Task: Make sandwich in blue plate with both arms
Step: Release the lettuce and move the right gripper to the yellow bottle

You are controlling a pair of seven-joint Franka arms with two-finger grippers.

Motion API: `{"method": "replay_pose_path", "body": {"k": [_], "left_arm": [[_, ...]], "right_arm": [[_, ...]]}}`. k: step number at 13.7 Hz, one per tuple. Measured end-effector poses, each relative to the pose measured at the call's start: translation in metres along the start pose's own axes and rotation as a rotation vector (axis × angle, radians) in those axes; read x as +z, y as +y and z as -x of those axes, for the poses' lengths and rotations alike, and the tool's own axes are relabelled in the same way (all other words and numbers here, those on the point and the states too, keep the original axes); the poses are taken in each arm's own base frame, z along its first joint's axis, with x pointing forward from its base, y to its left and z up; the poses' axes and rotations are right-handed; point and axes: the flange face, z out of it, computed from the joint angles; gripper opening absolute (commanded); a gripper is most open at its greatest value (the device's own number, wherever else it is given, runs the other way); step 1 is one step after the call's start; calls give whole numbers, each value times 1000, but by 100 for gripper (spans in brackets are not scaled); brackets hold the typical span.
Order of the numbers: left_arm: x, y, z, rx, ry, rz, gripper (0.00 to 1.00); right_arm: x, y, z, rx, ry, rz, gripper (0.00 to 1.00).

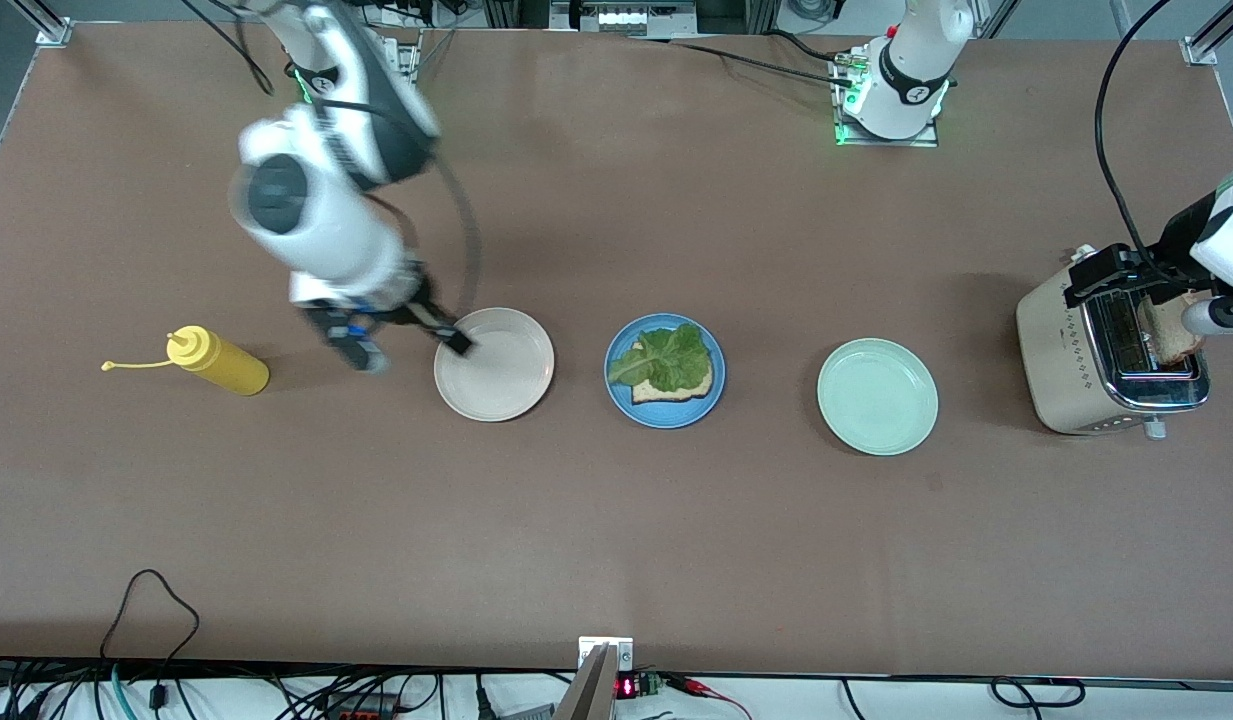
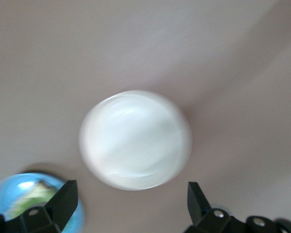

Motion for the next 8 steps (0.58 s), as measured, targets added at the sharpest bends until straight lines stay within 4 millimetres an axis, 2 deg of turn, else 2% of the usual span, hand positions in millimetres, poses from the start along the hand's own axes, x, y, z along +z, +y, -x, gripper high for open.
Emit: {"method": "replay_pose_path", "body": {"k": [2, 3, 8], "left_arm": [[0, 8, 0, 14, 0, 1, 100], [0, 10, 0, 17, 0, 1, 100], [0, 10, 0, 17, 1, 1, 100]], "right_arm": [[-27, 65, -40, -141, -25, 30, 100], [-36, 87, -53, -194, -33, 33, 100], [-51, 153, -97, -426, -50, 24, 100]]}}
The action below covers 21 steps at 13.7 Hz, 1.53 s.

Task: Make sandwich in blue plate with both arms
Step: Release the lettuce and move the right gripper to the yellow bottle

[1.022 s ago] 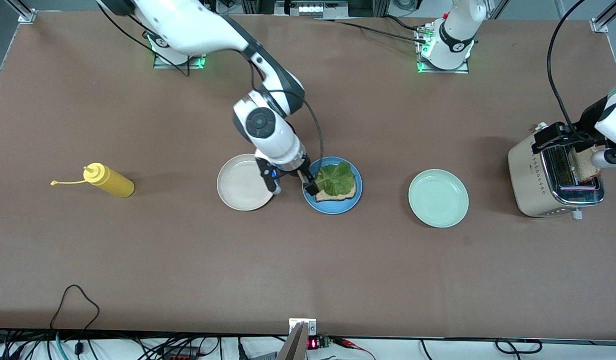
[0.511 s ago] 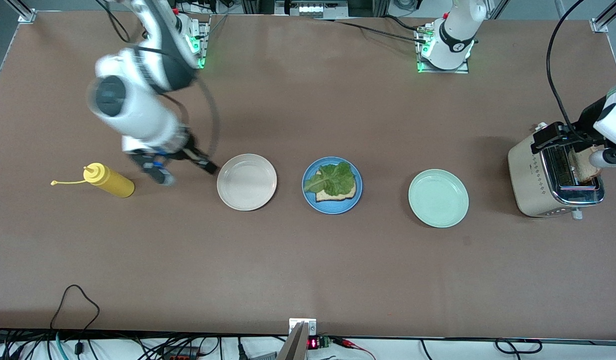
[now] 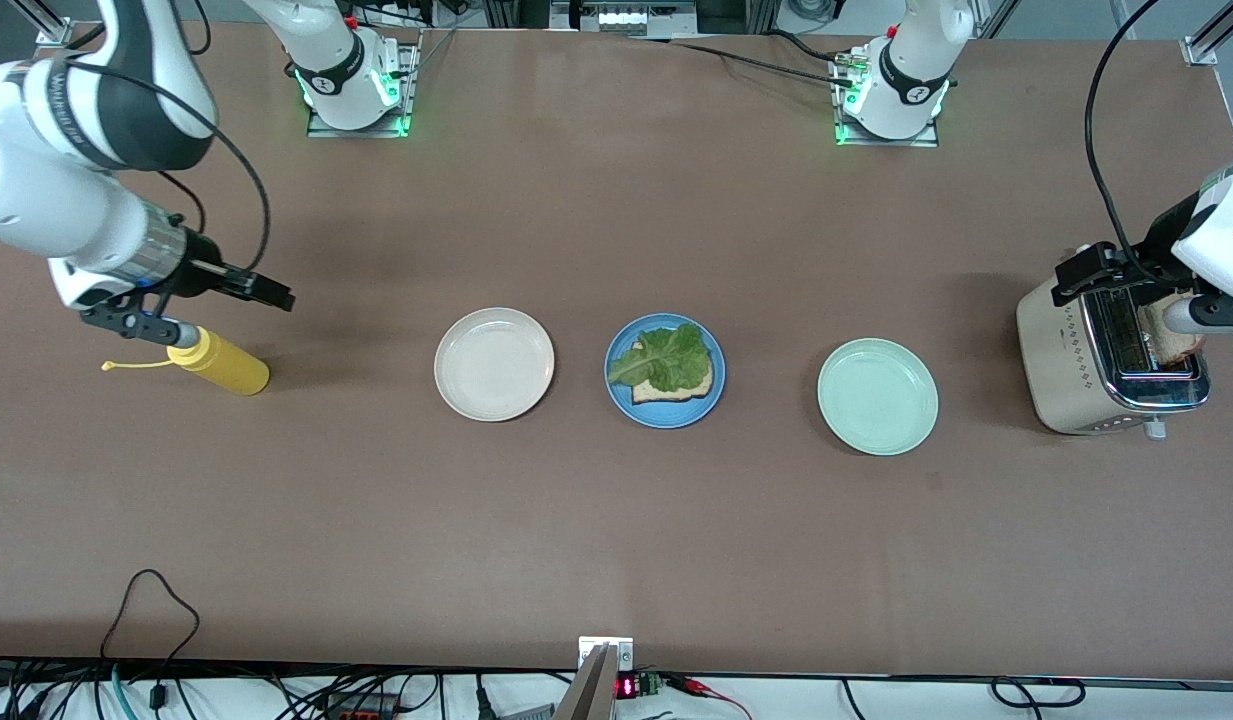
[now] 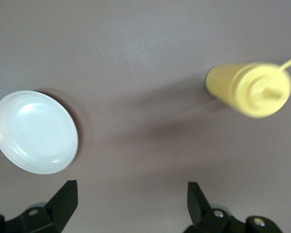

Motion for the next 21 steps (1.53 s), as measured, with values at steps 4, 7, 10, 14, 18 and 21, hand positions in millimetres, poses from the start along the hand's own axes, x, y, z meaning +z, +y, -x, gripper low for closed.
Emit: {"method": "replay_pose_path", "body": {"k": [4, 7, 10, 14, 18, 21], "left_arm": [[0, 0, 0, 0, 0, 0, 100], [0, 0, 0, 0, 0, 0, 100], [0, 0, 0, 0, 0, 0, 100], [0, 0, 0, 0, 0, 1, 100], [0, 0, 0, 0, 0, 1, 100], [0, 0, 0, 0, 1, 1, 100]], "right_arm": [[-8, 75, -10, -169, 13, -15, 100], [-11, 132, -11, -344, 21, -25, 100], [-7, 170, -8, -510, 19, -34, 100], [6, 199, -10, -694, 18, -48, 100], [32, 226, -19, -839, 52, -97, 100], [61, 248, -29, -941, 123, -160, 100]]}}
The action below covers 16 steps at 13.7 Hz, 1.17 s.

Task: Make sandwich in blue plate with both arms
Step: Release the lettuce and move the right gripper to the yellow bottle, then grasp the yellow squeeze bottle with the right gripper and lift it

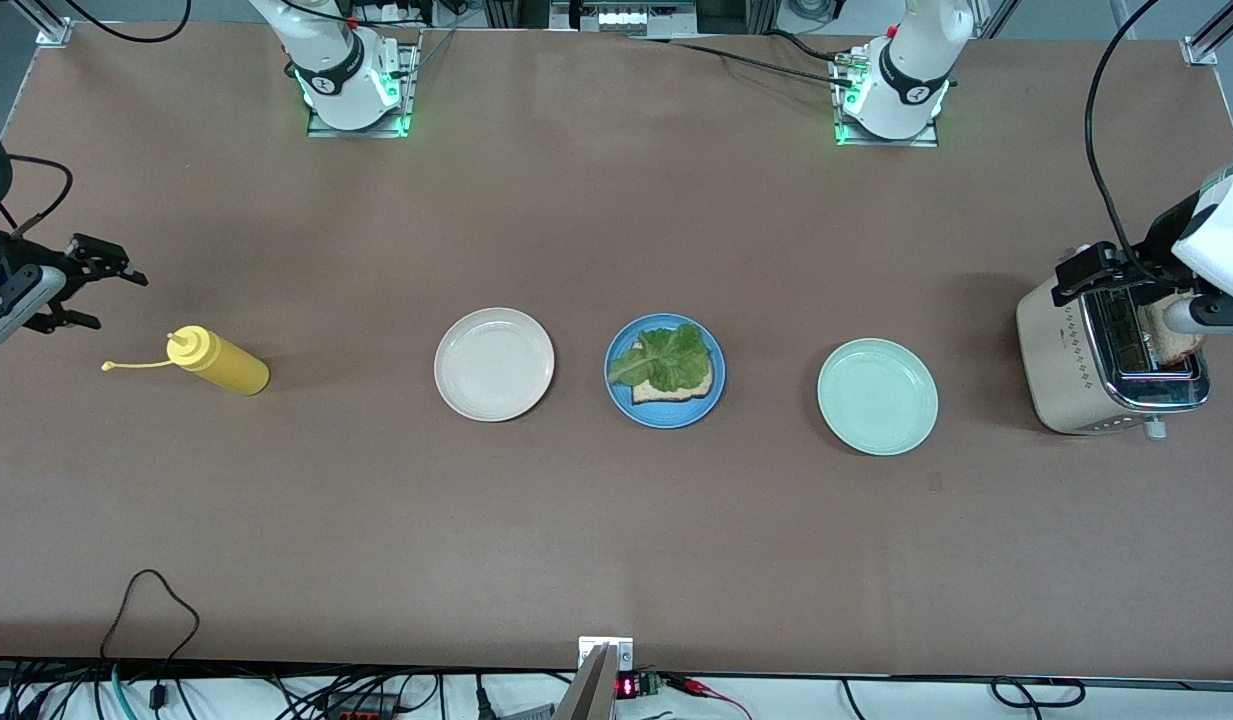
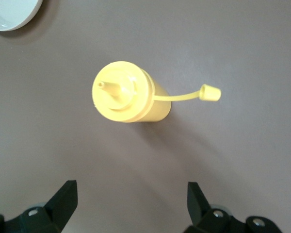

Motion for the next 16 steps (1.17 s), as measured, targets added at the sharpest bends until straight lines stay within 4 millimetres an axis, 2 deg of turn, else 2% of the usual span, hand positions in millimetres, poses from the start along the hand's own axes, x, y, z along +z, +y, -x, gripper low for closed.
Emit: {"method": "replay_pose_path", "body": {"k": [5, 11, 16], "left_arm": [[0, -1, 0, -2, 0, 0, 100], [0, -1, 0, -1, 0, 1, 100], [0, -1, 0, -2, 0, 2, 100]], "right_arm": [[49, 27, 22, -158, 167, -63, 100], [73, 31, 21, -343, 278, -75, 100], [103, 42, 37, -386, 334, -84, 100]]}}
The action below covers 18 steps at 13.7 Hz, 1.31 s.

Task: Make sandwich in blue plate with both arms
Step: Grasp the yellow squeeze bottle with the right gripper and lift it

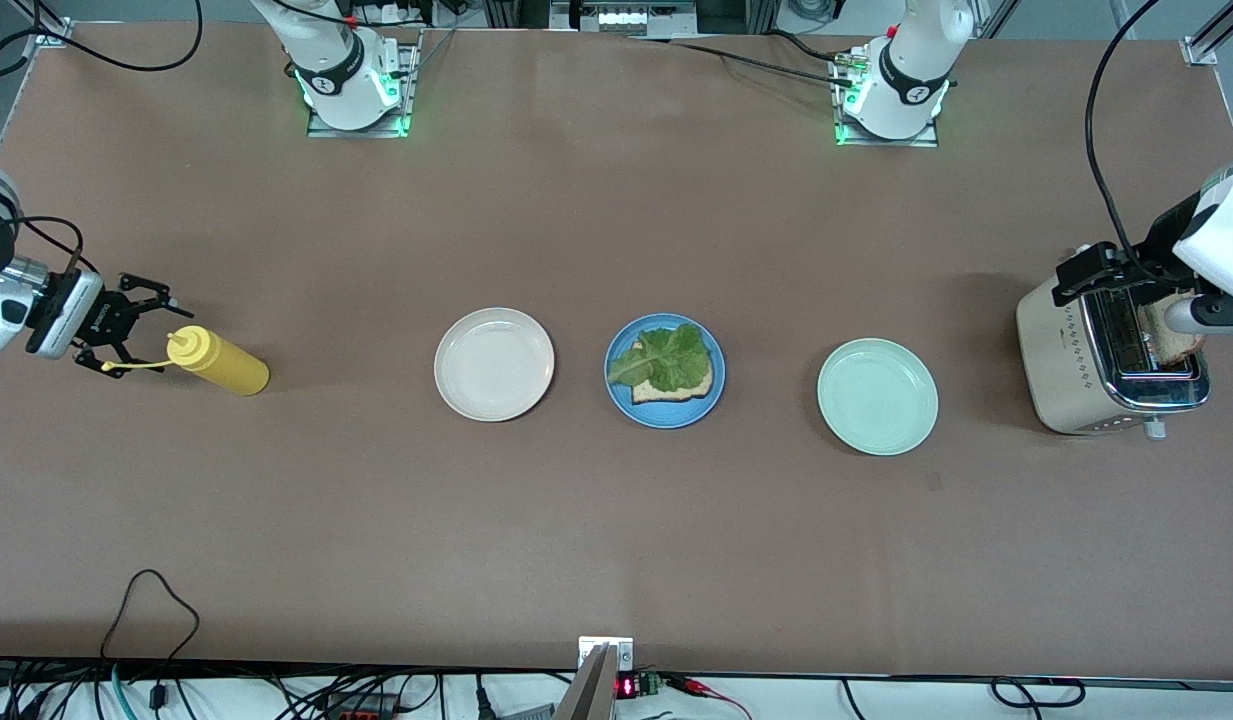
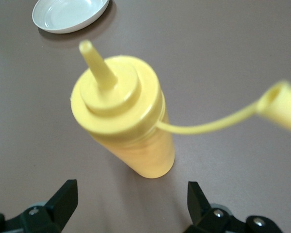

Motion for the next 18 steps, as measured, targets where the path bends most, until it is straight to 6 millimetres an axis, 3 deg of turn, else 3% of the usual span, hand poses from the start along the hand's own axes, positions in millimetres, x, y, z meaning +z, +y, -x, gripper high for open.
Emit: {"method": "replay_pose_path", "body": {"k": [9, 14, 18], "left_arm": [[-1, 1, -1, -1, 11, 6, 100], [-2, 1, -2, -1, 20, 7, 100], [-2, 1, -3, -1, 25, 7, 100]], "right_arm": [[32, 19, 30, -22, 99, 0, 100], [33, 20, 17, -59, 200, -3, 100], [27, 16, 28, -81, 259, 3, 100]]}}
